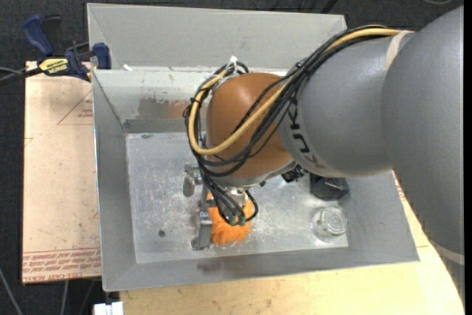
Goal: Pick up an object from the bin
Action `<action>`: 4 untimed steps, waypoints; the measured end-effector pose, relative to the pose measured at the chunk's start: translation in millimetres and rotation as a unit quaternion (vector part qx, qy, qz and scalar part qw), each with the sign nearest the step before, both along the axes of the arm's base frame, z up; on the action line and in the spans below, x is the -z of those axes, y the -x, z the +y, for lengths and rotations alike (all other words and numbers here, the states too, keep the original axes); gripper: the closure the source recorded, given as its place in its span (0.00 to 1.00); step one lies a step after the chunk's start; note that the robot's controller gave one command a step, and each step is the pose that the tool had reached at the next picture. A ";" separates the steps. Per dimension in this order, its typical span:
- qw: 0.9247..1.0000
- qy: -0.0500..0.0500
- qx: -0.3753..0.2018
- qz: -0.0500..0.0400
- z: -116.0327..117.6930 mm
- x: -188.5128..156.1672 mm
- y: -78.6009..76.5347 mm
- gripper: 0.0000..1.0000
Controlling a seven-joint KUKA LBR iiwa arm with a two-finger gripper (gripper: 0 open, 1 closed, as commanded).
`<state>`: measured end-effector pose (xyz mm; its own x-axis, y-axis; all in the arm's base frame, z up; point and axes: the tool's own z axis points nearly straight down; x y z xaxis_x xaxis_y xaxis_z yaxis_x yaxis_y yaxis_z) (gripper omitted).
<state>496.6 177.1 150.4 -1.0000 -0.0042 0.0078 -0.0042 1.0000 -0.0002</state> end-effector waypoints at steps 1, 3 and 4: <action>1.000 -0.001 0.002 -0.004 -0.9 -4.4 -1.9 0.00; 0.995 0.000 0.099 -0.002 -58.7 35.7 0.9 0.00; 1.000 -0.001 -0.012 -0.005 -72.3 52.2 -13.4 0.00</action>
Offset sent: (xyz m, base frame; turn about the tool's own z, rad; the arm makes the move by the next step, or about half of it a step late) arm -0.0148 -0.0653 -0.0571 0.2730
